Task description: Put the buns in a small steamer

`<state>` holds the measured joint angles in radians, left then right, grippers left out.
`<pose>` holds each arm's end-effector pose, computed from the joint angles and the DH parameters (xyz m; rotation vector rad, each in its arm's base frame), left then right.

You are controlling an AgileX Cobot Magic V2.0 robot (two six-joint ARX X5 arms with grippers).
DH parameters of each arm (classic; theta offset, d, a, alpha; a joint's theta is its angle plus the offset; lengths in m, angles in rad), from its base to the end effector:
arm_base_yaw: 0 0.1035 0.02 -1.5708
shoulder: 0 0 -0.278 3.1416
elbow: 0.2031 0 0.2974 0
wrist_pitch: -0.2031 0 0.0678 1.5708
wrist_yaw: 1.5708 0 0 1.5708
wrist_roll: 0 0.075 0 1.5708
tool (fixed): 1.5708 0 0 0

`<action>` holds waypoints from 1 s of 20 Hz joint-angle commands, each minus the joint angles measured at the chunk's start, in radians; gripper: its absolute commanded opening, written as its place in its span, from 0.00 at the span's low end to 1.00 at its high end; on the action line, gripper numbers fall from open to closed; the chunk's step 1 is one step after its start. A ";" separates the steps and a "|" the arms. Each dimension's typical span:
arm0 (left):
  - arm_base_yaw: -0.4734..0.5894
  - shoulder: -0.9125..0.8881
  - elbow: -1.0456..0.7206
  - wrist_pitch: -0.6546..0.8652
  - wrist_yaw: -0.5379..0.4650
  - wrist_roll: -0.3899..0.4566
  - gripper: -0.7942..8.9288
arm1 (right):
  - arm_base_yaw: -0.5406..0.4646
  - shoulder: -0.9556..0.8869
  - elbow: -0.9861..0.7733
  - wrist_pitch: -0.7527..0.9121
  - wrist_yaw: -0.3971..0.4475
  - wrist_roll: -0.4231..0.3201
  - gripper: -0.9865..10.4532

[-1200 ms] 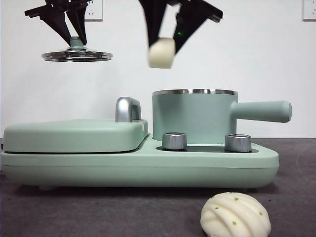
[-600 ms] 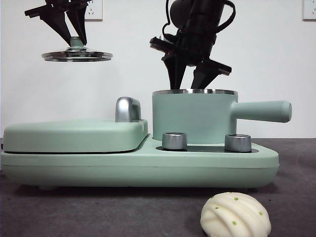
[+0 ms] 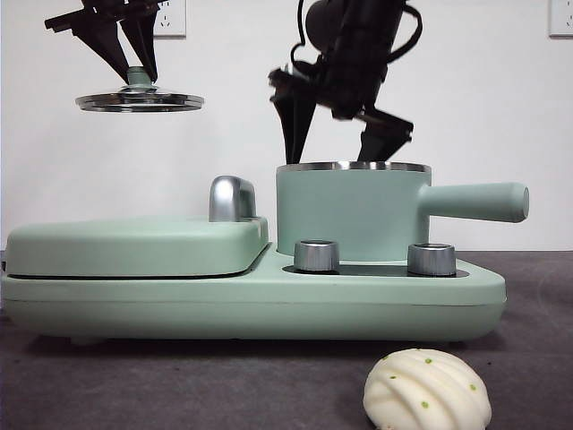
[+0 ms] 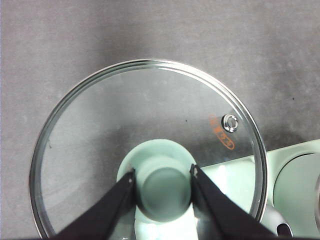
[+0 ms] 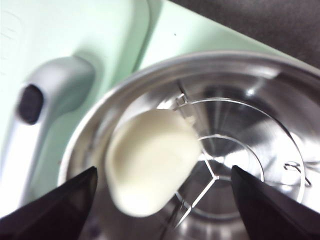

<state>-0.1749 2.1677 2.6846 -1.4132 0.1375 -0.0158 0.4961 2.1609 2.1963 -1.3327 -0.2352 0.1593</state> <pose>0.4793 -0.0951 0.4186 0.0022 0.9018 -0.2840 0.4329 0.2542 0.2692 -0.0418 1.3553 0.5169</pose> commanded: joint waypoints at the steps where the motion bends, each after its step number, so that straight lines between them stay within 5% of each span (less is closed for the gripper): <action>1: -0.001 -0.002 0.043 0.015 0.010 -0.004 0.10 | 0.006 0.020 0.126 -0.063 0.000 -0.020 0.46; 7: -0.001 -0.002 0.043 0.014 0.010 -0.004 0.10 | 0.040 -0.150 0.124 -0.092 0.002 -0.033 0.46; 13: -0.003 -0.002 0.043 0.013 0.010 -0.008 0.10 | 0.128 -0.559 -0.264 -0.092 0.087 -0.027 0.46; 20: -0.024 -0.002 0.043 0.017 0.010 -0.008 0.10 | 0.292 -0.856 -0.690 -0.092 0.185 0.064 0.46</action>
<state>-0.1951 2.1677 2.6846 -1.4132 0.1375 -0.0189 0.7792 1.2884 1.4994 -1.3426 -0.0551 0.1890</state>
